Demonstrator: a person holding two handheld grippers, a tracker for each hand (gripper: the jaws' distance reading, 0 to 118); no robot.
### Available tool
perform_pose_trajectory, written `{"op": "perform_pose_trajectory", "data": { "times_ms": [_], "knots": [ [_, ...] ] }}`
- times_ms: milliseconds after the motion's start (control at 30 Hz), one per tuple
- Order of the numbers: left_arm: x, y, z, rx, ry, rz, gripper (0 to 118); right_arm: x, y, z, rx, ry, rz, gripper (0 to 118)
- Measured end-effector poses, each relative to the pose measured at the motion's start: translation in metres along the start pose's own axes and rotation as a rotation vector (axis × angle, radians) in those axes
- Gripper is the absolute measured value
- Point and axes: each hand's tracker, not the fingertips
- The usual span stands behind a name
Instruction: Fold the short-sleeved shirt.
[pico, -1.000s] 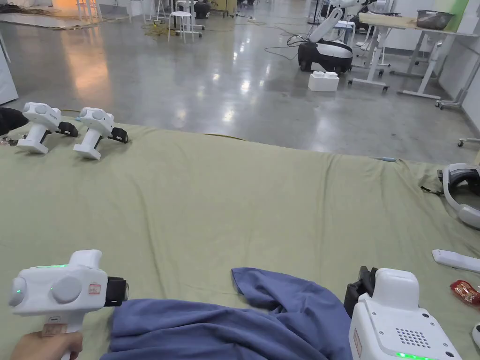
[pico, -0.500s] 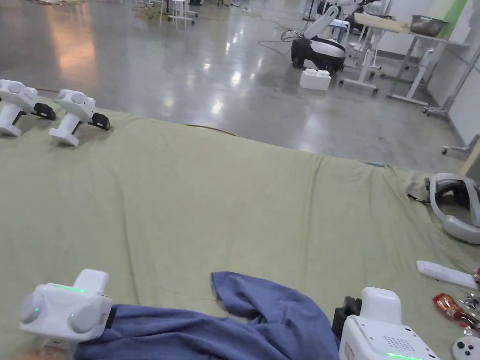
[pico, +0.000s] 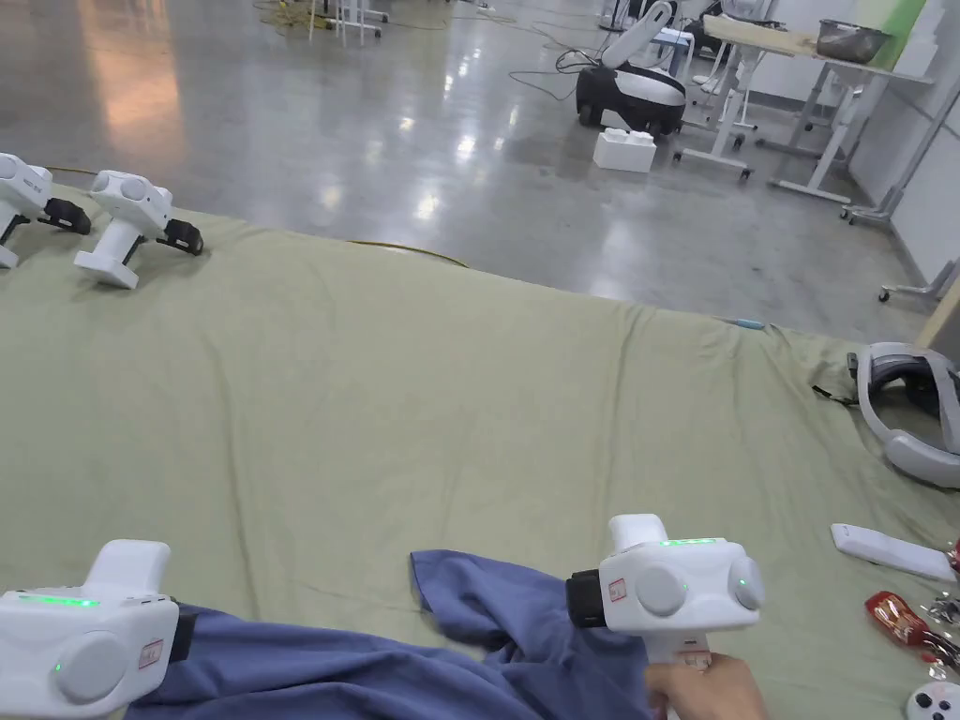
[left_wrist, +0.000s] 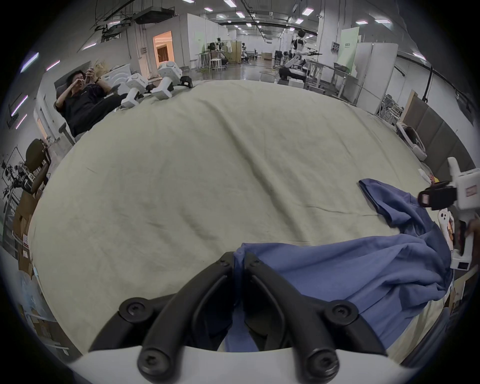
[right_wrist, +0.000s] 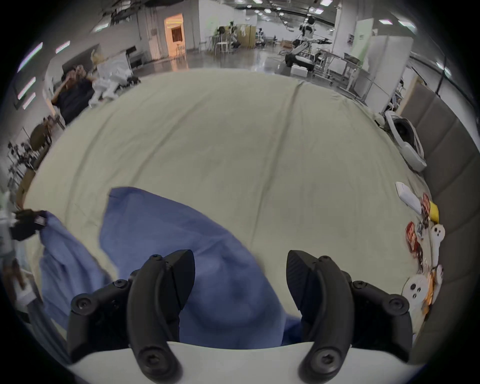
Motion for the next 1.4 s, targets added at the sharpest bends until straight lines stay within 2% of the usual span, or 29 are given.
{"op": "perform_pose_trajectory", "data": {
  "times_ms": [67,133,200,233,300,367,400,433,500,567,767,933,1067,1300,1400],
  "knots": [
    [0.000,0.000,0.001,-0.002,0.001,0.003,9,-0.002,0.001,-0.021,-0.064,-0.003,0.022,81],
    [0.000,0.000,-0.001,-0.001,0.002,-0.001,9,0.000,-0.002,-0.038,-0.135,0.025,-0.003,79],
    [0.000,0.000,-0.001,-0.006,0.003,-0.004,9,0.000,-0.006,-0.031,-0.076,0.016,-0.056,78],
    [0.001,0.000,0.000,-0.005,0.001,-0.003,9,-0.001,-0.006,-0.029,-0.066,0.009,-0.076,74],
    [0.002,-0.001,0.001,-0.008,0.003,-0.005,9,-0.004,-0.005,-0.029,-0.068,0.028,-0.082,55],
    [0.003,-0.001,0.000,-0.010,0.004,-0.012,9,-0.010,-0.007,-0.023,-0.048,0.028,-0.042,34],
    [0.003,-0.002,0.000,-0.009,0.005,-0.011,9,-0.011,-0.008,-0.021,-0.024,0.016,-0.023,16],
    [0.003,-0.002,0.001,-0.004,0.004,-0.008,9,-0.011,-0.008,-0.019,-0.011,-0.024,-0.003,9],
    [0.002,-0.002,0.007,0.017,-0.007,0.013,9,-0.008,-0.011,-0.011,0.016,0.011,-0.057,7],
    [0.000,0.000,0.019,0.081,-0.025,0.018,9,-0.004,-0.014,0.011,0.129,-0.009,-0.105,6],
    [0.002,0.026,0.063,0.215,-0.009,-0.021,7,0.017,-0.011,0.095,0.337,-0.062,-0.089,6],
    [-0.003,0.076,0.115,0.341,-0.051,0.021,7,0.043,0.002,0.177,0.512,-0.128,-0.113,6],
    [-0.002,0.120,0.160,0.439,-0.056,0.013,7,0.070,0.014,0.235,0.624,-0.167,-0.163,6],
    [-0.008,0.197,0.216,0.534,-0.053,0.035,7,0.109,0.047,0.307,0.711,-0.224,-0.204,6],
    [-0.008,0.180,0.201,0.550,-0.051,0.023,7,0.118,0.064,0.330,0.746,-0.239,-0.212,6]
  ]
}}
